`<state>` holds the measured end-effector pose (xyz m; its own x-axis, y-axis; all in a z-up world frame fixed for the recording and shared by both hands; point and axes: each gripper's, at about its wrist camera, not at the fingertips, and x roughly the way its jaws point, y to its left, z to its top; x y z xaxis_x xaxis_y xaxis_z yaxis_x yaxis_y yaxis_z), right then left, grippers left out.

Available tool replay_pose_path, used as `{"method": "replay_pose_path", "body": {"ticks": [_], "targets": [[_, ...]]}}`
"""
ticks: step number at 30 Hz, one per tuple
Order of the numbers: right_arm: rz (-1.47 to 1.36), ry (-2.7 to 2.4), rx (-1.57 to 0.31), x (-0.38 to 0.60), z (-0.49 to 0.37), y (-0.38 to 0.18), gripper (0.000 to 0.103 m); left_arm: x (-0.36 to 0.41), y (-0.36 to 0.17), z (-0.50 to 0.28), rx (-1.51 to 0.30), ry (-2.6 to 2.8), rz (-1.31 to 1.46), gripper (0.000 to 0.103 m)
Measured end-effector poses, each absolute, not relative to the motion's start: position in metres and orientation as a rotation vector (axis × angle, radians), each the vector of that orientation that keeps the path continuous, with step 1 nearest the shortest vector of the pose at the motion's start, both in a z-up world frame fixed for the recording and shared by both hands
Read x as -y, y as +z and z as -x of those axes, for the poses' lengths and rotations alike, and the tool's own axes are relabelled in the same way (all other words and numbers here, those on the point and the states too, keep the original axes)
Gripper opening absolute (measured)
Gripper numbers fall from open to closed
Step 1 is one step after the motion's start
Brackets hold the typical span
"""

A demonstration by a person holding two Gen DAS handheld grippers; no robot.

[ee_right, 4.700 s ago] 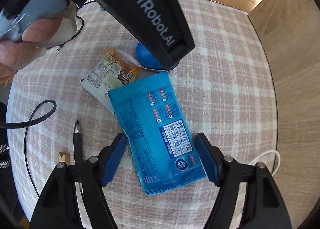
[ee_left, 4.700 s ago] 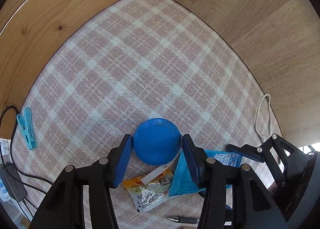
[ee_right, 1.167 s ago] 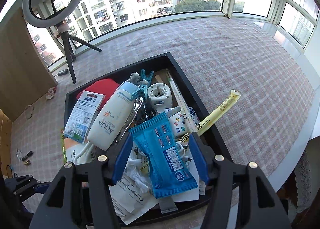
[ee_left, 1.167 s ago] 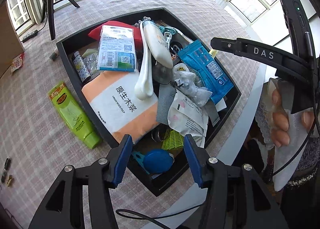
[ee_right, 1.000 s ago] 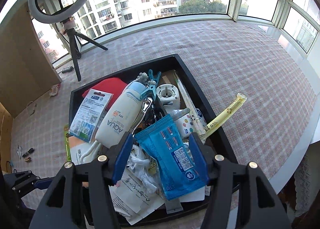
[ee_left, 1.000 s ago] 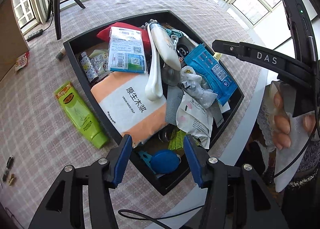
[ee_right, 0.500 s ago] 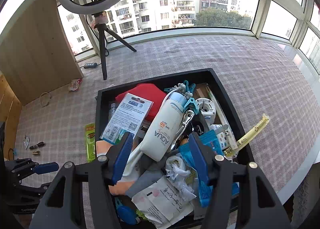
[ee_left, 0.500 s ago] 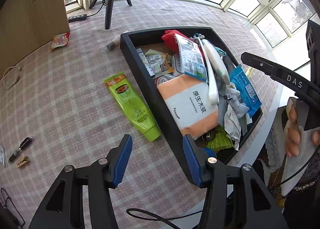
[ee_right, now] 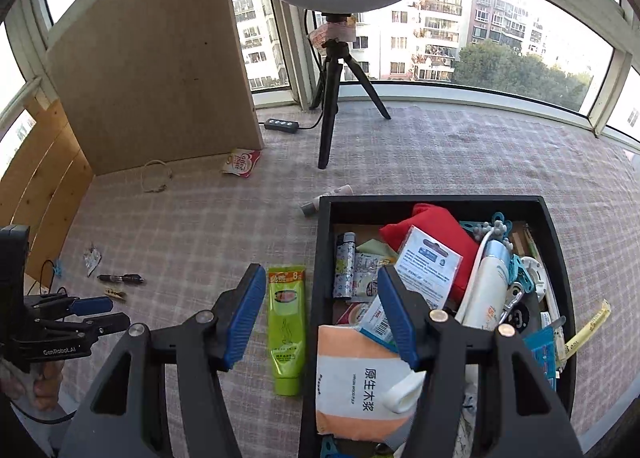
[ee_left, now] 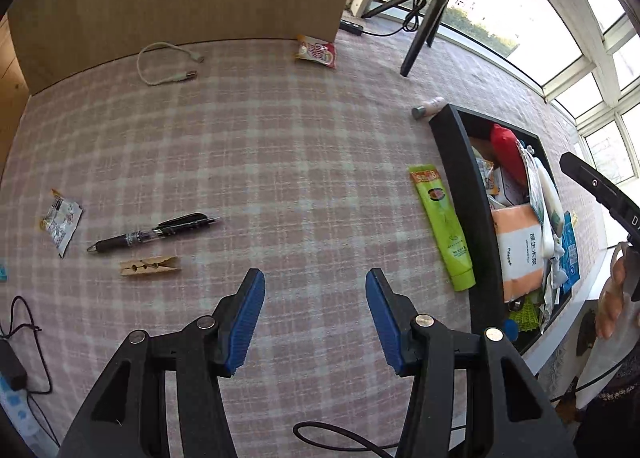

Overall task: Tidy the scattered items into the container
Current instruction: 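Carry the blue lid and blue wipe pack into the tray and release both, then grasp the black pen with the right gripper while the left gripper approaches the snack sachet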

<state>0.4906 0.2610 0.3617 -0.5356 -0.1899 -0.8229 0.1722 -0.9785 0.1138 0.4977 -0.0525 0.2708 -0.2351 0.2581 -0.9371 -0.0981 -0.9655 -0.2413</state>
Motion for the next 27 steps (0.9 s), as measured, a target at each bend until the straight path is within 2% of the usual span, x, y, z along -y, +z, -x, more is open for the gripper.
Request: {"method": "replay_pose_path", "body": {"ticks": [9, 16, 27], "targets": [[-1.329, -2.364, -0.209, -0.156, -0.471, 0.349, 0.057, 0.160, 0.257, -0.503, 0.417, 2.480, 1.870, 0.051], [-1.298, -2.220, -0.311, -0.084, -0.463, 0.332, 0.057, 0.224, 0.243, -0.505, 0.543, 2.562, 1.947, 0.051], [-1.265, -1.981, -0.488, 0.007, -0.461, 0.296, 0.057, 0.282, 0.224, -0.497, 0.736, 2.645, 2.010, 0.051]]}}
